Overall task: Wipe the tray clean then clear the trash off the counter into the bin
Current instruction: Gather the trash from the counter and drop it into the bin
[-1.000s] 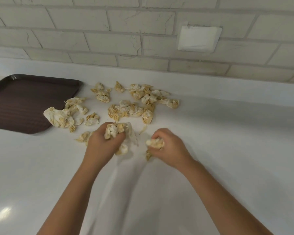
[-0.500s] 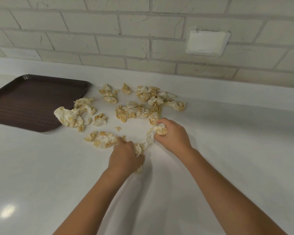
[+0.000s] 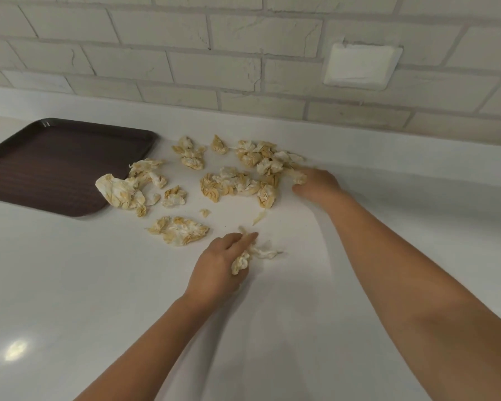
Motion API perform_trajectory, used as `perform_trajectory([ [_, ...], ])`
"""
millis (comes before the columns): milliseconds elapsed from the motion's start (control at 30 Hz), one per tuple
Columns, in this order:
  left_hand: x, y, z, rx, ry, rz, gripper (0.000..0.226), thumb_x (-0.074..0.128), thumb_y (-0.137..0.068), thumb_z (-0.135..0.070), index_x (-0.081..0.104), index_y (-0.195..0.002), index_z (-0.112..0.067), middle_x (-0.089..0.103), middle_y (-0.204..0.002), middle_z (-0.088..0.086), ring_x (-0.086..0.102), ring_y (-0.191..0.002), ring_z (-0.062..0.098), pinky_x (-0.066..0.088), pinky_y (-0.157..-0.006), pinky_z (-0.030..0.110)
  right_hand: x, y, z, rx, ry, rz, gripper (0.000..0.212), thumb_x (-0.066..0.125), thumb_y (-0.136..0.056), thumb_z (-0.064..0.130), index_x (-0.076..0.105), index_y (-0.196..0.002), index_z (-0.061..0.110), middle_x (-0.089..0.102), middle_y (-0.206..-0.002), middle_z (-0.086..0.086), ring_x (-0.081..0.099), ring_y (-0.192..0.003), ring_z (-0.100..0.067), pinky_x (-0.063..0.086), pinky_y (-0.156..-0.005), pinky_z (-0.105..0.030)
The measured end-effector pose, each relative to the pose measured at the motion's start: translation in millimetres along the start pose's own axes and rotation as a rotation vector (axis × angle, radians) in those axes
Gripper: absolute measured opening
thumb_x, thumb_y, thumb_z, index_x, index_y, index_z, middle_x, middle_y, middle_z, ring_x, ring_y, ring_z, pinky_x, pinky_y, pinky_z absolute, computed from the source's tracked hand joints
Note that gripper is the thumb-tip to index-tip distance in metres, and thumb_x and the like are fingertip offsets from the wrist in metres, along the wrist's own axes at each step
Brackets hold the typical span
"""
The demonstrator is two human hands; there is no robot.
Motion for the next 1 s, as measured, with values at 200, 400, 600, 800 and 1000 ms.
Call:
perform_trajectory([
  [200, 0, -5, 7, -0.025, 0.032, 0.034, 0.039, 0.057, -0.077, -0.055, 0.07, -0.096, -0.024, 0.062, -0.098, -0.006, 0.059, -0.084, 0.016, 0.05, -0.068, 0.028, 3, 29, 2, -0.06, -0.032, -0.218, 0.025, 0.055, -0.085, 0.026, 0.065, -0.102, 0.011, 0.068, -0.098, -0.011, 0.063, -0.092, -0.032, 0.044, -0.07, -0.03],
  [400, -1, -8, 6, -0.029, -0.03, -0.005, 0.027, 0.068, -0.078, -0.044, 0.07, -0.09, -0.02, 0.059, -0.091, -0.005, 0.058, -0.079, 0.018, 0.043, -0.057, 0.026, 9, 131, -26, -0.03, -0.248, -0.46, 0.023, 0.076, -0.073, 0.027, 0.074, -0.092, 0.013, 0.063, -0.078, -0.012, 0.061, -0.077, -0.031, 0.039, -0.063, -0.026],
  [600, -2, -2, 6, -0.001, 0.021, -0.048, 0.017, 0.069, -0.078, -0.032, 0.07, -0.087, -0.018, 0.06, -0.087, -0.004, 0.058, -0.072, 0.02, 0.037, -0.054, 0.024, 5, 209, -45, -0.033, -0.574, -0.568, 0.016, 0.077, -0.065, 0.021, 0.067, -0.073, 0.013, 0.051, -0.114, 0.006, 0.056, -0.103, -0.014, 0.038, -0.079, -0.011],
  [800, -3, 1, 7, -0.011, 0.138, -0.071, 0.02, 0.065, -0.082, -0.034, 0.069, -0.077, -0.016, 0.064, -0.086, -0.004, 0.057, -0.076, 0.024, 0.046, -0.063, 0.035, 7, 205, -8, -0.165, -0.435, -0.374, 0.029, 0.073, -0.073, 0.01, 0.045, -0.067, 0.014, 0.033, -0.146, 0.014, 0.02, -0.14, -0.003, 0.029, -0.1, -0.012],
  [1000, -6, 7, 1, 0.081, 0.044, -0.042, 0.035, 0.065, -0.079, -0.015, 0.061, -0.114, -0.018, 0.064, -0.089, 0.002, 0.057, -0.079, 0.027, 0.046, -0.059, 0.035, 35, 180, 11, -0.131, -0.24, -0.213, 0.032, 0.06, -0.079, 0.015, 0.057, -0.111, 0.02, 0.062, -0.116, 0.001, 0.055, -0.11, -0.021, 0.042, -0.081, -0.027],
])
Point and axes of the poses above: each hand's wrist, its own y-axis away from the middle knuckle, its own x-axis out of the palm, z = x × y, the point moved 10 cm from there along -y, towards the middle knuckle
